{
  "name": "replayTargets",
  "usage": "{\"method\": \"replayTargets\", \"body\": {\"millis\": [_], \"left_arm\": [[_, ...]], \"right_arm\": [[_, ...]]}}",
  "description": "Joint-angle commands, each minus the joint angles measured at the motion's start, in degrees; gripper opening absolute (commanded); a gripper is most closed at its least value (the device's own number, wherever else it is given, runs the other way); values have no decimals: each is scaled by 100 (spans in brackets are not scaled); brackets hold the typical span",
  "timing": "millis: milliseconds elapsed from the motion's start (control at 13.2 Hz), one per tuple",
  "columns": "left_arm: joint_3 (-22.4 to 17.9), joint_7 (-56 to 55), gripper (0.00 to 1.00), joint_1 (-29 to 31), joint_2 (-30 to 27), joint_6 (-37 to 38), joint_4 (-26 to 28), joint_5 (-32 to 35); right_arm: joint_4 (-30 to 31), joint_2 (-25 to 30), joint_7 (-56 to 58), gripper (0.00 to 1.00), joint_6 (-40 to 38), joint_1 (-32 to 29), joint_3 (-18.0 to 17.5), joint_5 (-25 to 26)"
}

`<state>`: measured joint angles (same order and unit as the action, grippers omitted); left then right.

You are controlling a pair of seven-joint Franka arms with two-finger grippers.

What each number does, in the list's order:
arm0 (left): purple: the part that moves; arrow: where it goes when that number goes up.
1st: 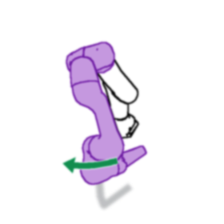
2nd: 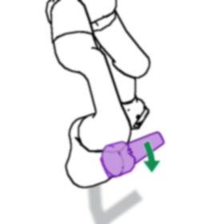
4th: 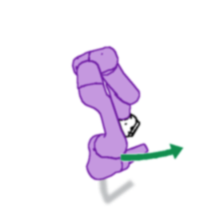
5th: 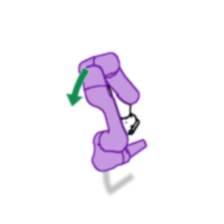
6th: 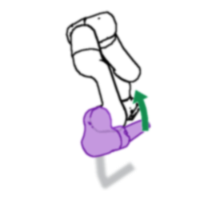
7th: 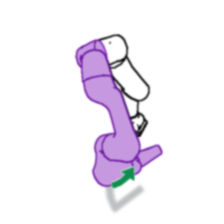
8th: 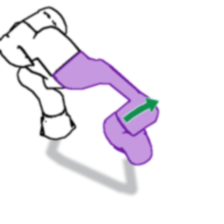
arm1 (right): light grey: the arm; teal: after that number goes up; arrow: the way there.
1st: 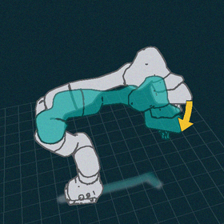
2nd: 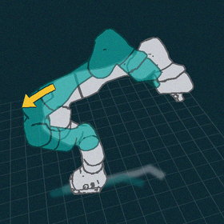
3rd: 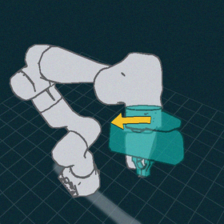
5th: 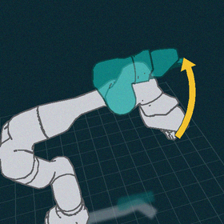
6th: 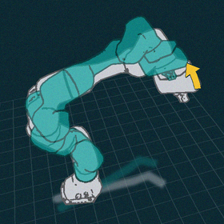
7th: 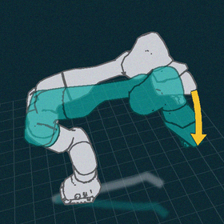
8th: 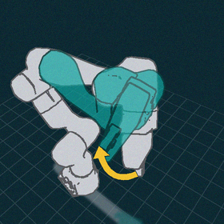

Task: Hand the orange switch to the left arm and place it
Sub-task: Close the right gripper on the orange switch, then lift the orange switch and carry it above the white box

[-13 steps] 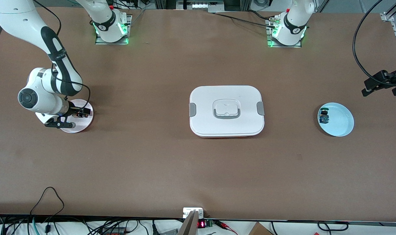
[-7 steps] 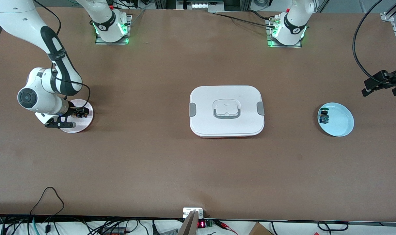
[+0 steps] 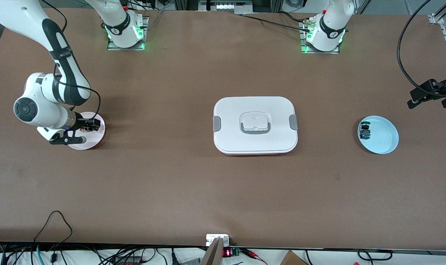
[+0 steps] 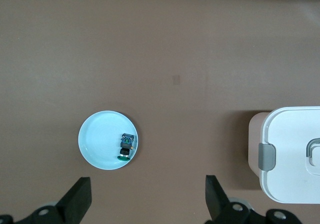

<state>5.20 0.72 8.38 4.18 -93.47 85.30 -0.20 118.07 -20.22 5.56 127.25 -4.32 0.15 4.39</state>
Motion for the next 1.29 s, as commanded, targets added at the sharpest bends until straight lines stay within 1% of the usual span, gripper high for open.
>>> {"method": "replayTargets", "body": {"millis": [0, 152, 228, 304, 380, 456, 532, 684, 759, 911, 987, 1063, 1139, 1215], "left_arm": [[16, 51, 100, 14, 56, 136, -154, 29], [16, 43, 100, 14, 56, 136, -154, 29], [16, 51, 100, 14, 56, 136, -154, 29], [16, 51, 100, 14, 56, 136, -154, 29], [16, 51, 100, 14, 56, 136, -154, 29], [16, 51, 100, 14, 56, 136, -154, 29], [16, 51, 100, 14, 56, 136, -154, 29], [16, 43, 100, 14, 56, 136, -154, 29], [16, 43, 100, 14, 56, 136, -154, 29], [16, 43, 100, 14, 56, 136, -154, 29], [16, 43, 100, 14, 56, 136, -162, 29], [16, 43, 100, 14, 56, 136, -154, 29], [16, 43, 100, 14, 56, 136, -154, 29], [16, 43, 100, 14, 56, 136, -162, 29]], "right_arm": [[-476, 342, 199, 0, -831, -43, -278, 9], [-776, 579, 287, 0, -1201, -17, -462, 0], [-942, 668, 357, 0, -1359, -17, -612, -8], [-1214, 738, 576, 0, -1596, -17, -805, -139], [-1460, 782, 769, 0, -1790, -17, -911, -462], [-1741, 818, 971, 0, -1905, 1, -1016, -935], [-1909, 853, 1034, 0, -1993, 53, -1087, -1166], [-2104, 941, 1122, 0, -2011, 203, -1324, -1256], [-2209, 1002, 1253, 0, -2003, 238, -1551, -1396], [-2289, 1081, 1446, 0, -2020, 256, -1930, -1974], [-2324, 1090, 1796, 0, -2011, 352, -2071, -2082], [-2341, 1090, 2208, 0, -2003, 535, -2124, -2213], [-2342, 1108, 2656, 0, -1994, 668, -2125, -2475], [-2342, 1108, 3252, 0, -1933, 747, -2125, -2948]]}}
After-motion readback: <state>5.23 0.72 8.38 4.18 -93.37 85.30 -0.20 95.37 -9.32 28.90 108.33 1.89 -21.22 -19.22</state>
